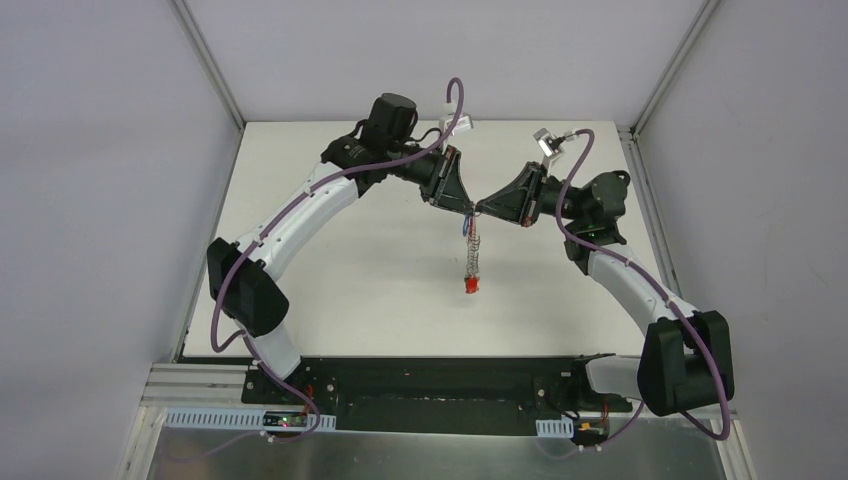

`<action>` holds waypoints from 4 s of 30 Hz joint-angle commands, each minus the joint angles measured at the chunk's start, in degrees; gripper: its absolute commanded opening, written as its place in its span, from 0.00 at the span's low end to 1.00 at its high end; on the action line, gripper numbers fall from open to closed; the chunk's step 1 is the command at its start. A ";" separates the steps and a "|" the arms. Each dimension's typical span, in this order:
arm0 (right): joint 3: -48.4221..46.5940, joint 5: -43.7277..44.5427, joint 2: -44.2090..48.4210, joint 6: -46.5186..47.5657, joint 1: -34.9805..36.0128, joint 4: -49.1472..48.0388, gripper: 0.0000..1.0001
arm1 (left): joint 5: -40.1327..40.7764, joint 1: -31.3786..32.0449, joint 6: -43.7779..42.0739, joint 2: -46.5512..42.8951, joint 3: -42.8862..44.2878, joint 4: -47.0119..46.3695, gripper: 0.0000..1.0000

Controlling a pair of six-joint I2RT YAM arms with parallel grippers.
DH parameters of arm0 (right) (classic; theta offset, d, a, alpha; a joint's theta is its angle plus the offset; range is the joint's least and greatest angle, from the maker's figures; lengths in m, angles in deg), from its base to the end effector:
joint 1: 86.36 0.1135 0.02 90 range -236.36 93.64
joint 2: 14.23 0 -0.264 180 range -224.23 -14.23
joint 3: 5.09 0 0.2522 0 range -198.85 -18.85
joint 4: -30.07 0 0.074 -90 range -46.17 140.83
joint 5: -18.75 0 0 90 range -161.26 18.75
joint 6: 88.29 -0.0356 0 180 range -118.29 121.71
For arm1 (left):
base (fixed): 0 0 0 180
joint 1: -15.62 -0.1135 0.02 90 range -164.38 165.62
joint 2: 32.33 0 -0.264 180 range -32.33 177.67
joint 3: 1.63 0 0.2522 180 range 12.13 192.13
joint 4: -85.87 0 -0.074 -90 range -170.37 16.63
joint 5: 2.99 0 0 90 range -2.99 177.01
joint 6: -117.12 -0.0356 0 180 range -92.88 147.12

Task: Put the keys on the keyring
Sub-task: Adjust the key on the keyring.

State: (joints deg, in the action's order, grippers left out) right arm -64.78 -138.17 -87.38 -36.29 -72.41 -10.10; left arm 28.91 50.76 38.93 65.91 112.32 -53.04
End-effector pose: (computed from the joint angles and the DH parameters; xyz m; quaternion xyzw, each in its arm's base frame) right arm 0.2515 0.0962 0.3470 -0.3679 0.5259 0.5711 0.5118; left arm 0.2970 -0.2460 0.4033 0.4036 0.6711 -0.5626 0.2651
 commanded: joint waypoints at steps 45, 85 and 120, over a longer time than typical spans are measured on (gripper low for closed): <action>-3.38 -8.53 1.08 22.07 5.91 16.13 0.16 | 6.90 5.65 -20.26 8.07 19.88 35.44 0.00; -4.43 -6.70 0.23 17.48 4.33 14.75 0.00 | 4.00 2.83 -35.86 -4.55 0.24 17.40 0.39; -4.00 -6.02 0.19 16.91 3.55 14.48 0.00 | -3.51 2.90 -40.70 -1.67 -7.10 12.74 0.00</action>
State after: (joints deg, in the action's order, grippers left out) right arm -66.44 -144.14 -88.01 -18.83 -68.50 8.11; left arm 28.01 53.77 -2.82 63.39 105.39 -39.62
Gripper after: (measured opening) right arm 0.007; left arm 0.021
